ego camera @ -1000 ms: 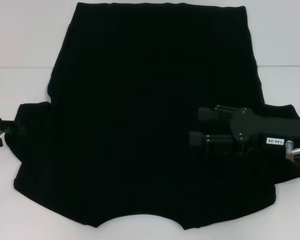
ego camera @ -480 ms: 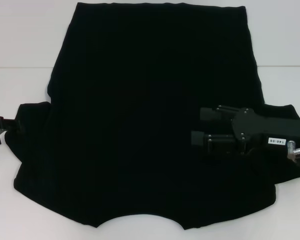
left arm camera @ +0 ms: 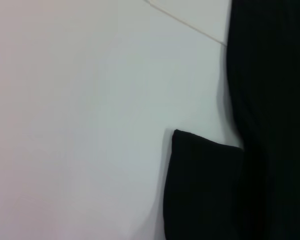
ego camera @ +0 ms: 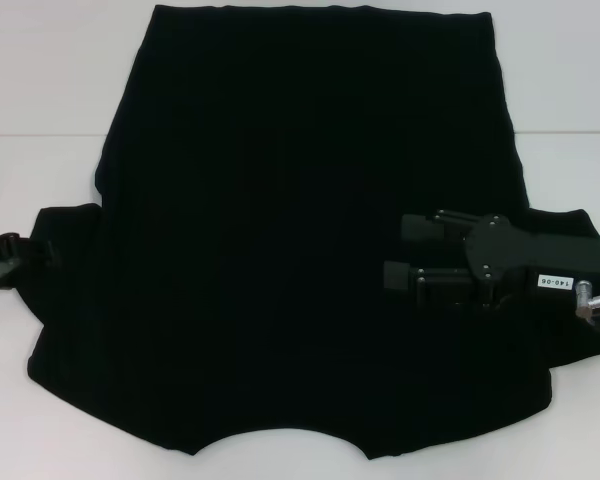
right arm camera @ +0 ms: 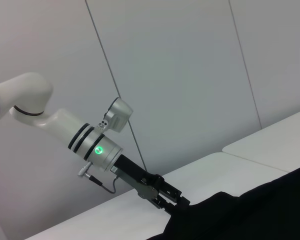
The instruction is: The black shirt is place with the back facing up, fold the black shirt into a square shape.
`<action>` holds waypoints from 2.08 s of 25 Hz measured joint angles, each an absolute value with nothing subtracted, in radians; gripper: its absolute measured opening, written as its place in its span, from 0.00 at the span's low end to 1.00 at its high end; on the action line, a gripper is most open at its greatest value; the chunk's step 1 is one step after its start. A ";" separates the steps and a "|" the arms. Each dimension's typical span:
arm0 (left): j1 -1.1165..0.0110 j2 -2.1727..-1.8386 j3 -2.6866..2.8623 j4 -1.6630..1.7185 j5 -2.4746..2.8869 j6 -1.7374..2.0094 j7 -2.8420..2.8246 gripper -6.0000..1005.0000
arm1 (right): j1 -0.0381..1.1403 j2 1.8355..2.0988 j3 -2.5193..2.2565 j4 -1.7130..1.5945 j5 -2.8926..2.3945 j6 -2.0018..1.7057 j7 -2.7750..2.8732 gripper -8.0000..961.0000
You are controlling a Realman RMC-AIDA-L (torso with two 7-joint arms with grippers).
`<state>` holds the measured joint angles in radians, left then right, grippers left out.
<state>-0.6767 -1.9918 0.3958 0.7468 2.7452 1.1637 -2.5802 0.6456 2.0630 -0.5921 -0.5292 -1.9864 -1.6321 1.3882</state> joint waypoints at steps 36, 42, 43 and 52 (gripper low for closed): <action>-0.683 -1.998 0.397 0.713 2.739 1.058 -2.432 0.16 | 0.643 2.066 -0.572 -0.529 -1.987 -1.642 1.388 0.95; -0.679 -1.999 0.394 0.717 2.738 1.043 -2.413 0.03 | 0.642 2.070 -0.569 -0.529 -1.987 -1.638 1.388 0.95; -0.677 -1.998 0.391 0.719 2.738 1.040 -2.407 0.03 | 0.641 2.071 -0.567 -0.529 -1.987 -1.636 1.388 0.95; -0.680 -1.991 0.389 0.734 2.738 0.975 -2.351 0.01 | 0.640 2.081 -0.536 -0.491 -1.974 -1.627 1.376 0.95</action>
